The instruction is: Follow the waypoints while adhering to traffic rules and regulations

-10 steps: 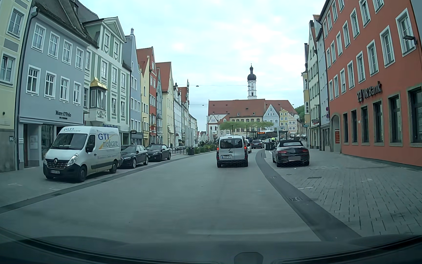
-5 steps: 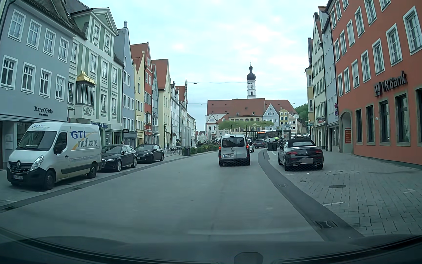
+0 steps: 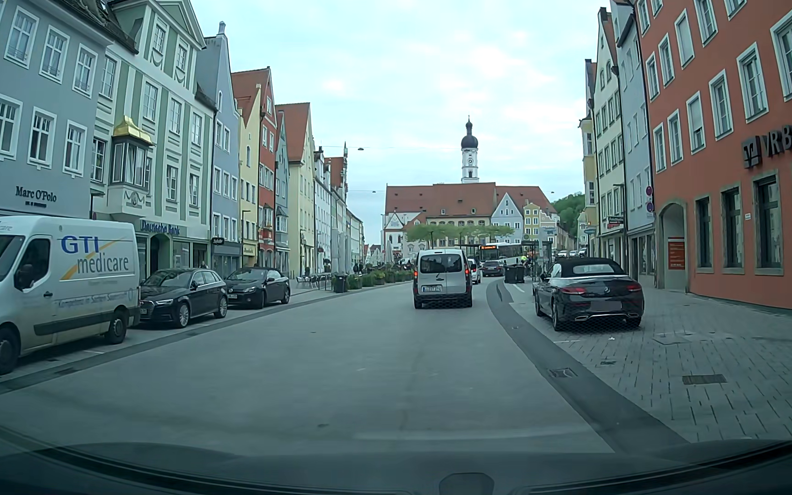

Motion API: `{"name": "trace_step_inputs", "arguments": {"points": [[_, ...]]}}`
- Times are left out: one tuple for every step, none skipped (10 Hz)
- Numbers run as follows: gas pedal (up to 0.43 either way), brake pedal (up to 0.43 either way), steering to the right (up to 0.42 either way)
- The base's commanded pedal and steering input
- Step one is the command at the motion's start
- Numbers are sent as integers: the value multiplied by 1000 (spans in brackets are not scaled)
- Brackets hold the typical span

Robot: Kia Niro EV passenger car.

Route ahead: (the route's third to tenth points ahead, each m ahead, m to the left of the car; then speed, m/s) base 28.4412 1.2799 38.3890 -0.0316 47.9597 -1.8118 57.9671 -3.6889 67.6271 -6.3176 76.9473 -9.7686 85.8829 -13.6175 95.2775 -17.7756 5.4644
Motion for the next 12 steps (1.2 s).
{"name": "trace_step_inputs", "arguments": {"points": [[79,0,11],[79,0,10],[79,0,9],[79,0,9],[87,0,10],[87,0,11],[87,0,11],[87,0,11],[87,0,11],[87,0,11],[87,0,11],[87,0,11]]}}
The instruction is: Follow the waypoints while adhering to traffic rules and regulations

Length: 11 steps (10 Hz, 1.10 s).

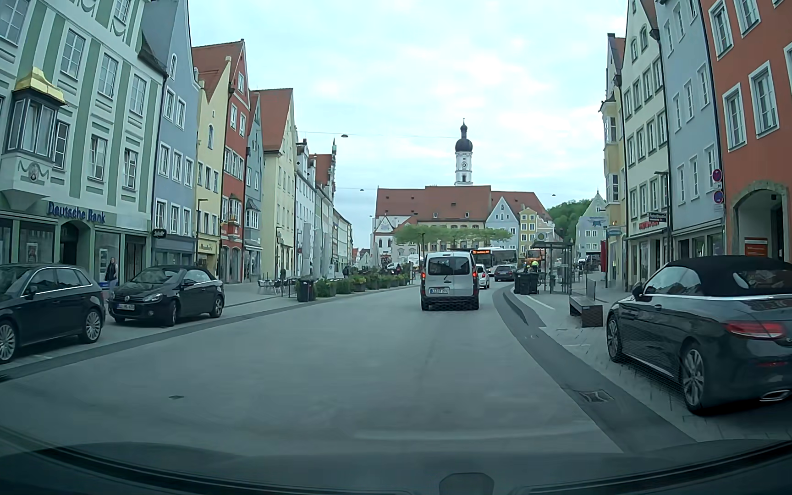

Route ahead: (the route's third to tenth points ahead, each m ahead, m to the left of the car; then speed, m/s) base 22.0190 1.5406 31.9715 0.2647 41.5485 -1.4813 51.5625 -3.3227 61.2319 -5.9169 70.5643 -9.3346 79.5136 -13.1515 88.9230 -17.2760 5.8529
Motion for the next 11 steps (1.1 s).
{"name": "trace_step_inputs", "arguments": {"points": [[87,0,11],[87,0,12],[87,0,11],[87,0,10],[87,0,11],[87,0,15],[87,0,23],[87,0,24],[87,0,19],[87,0,19],[87,0,23]]}}
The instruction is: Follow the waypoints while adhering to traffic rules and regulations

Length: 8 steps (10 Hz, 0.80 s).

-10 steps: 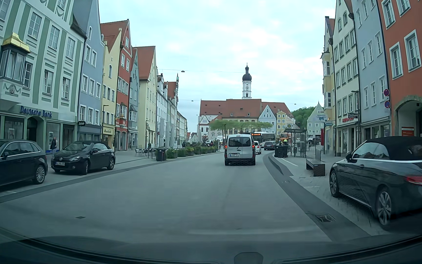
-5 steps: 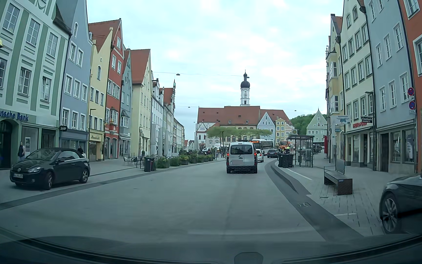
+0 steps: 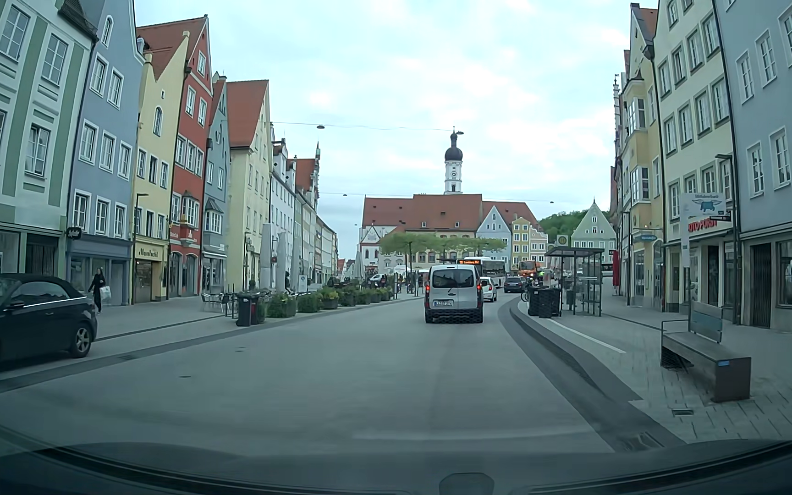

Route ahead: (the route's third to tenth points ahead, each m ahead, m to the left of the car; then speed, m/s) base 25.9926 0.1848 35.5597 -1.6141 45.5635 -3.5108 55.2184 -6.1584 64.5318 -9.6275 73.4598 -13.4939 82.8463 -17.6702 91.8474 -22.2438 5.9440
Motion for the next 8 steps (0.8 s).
{"name": "trace_step_inputs", "arguments": {"points": [[87,0,28],[87,0,28],[87,0,28],[87,0,28],[87,0,28],[87,0,29],[87,0,29],[87,0,28]]}}
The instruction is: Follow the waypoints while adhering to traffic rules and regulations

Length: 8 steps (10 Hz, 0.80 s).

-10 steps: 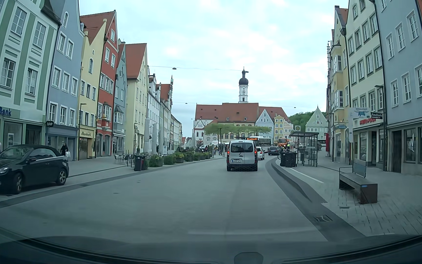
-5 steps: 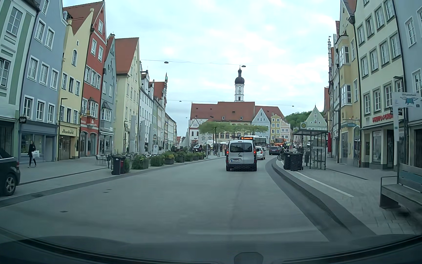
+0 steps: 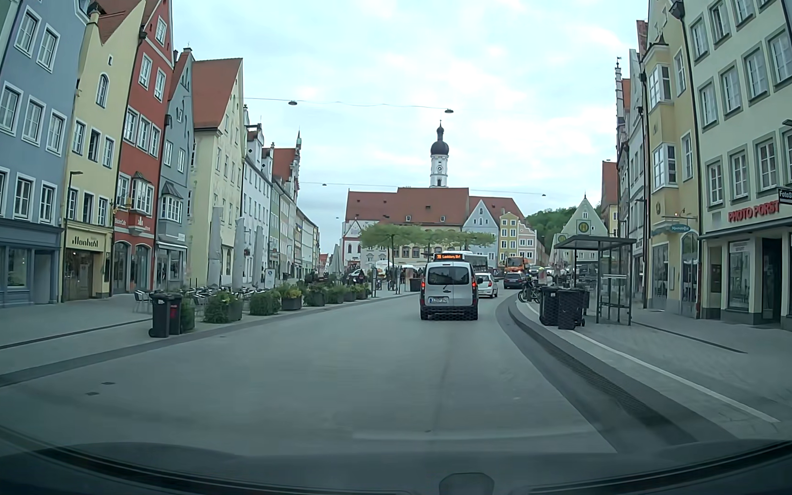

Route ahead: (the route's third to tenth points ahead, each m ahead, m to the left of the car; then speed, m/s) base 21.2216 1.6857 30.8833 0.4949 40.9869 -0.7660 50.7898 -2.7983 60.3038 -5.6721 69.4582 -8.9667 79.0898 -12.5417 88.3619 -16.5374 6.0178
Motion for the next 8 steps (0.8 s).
{"name": "trace_step_inputs", "arguments": {"points": [[87,0,28],[87,0,27],[87,0,27],[87,0,25],[87,0,25],[87,0,23],[87,0,20],[87,0,17]]}}
